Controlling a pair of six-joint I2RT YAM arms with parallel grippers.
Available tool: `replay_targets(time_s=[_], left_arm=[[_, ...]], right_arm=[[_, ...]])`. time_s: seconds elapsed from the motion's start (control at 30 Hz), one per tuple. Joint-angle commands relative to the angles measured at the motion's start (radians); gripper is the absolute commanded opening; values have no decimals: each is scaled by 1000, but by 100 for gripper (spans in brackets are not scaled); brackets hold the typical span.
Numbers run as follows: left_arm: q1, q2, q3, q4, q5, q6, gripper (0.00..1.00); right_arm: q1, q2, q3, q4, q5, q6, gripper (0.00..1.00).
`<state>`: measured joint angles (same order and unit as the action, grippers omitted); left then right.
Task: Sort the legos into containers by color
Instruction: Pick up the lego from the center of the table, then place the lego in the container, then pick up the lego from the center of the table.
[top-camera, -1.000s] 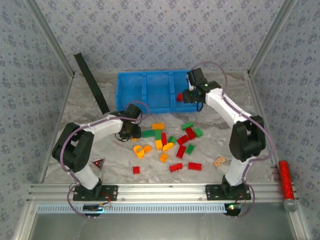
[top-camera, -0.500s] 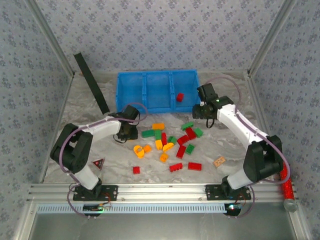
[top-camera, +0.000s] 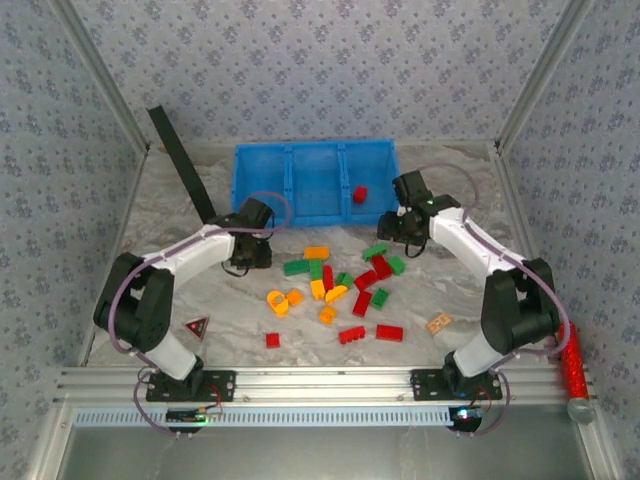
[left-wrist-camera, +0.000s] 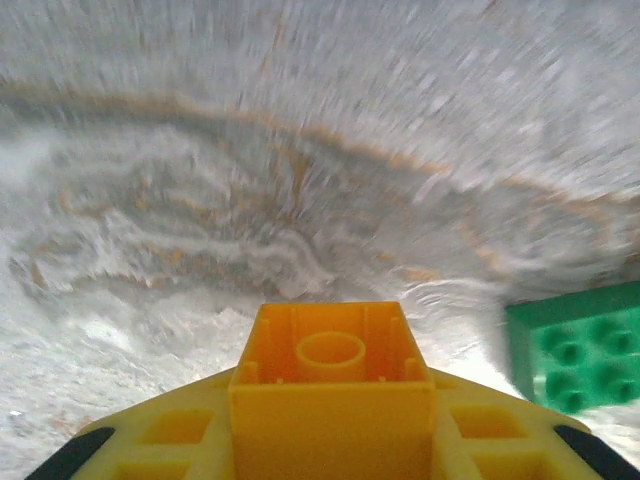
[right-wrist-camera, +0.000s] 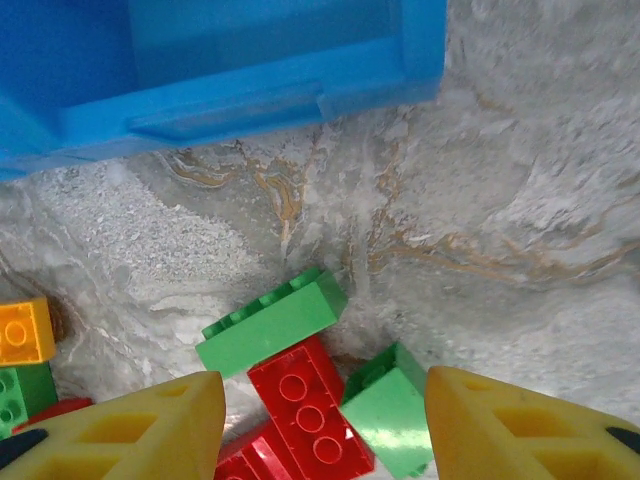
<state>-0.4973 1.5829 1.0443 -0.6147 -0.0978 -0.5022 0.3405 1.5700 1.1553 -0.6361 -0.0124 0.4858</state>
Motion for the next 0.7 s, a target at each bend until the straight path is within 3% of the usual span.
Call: replay_targets(time_s=[0.0,0.23,0.67], left_arm=[[8,-60,102,-58,-32,64,27],[34,-43,274,-72,-104,176,27],[144,293,584,12,-64,253,27]], right_arm=[[-1,29,-35,7,-38,201,59],[10,60,-82,92,-76,405,59],[9,211,66,67,-85,444,62]])
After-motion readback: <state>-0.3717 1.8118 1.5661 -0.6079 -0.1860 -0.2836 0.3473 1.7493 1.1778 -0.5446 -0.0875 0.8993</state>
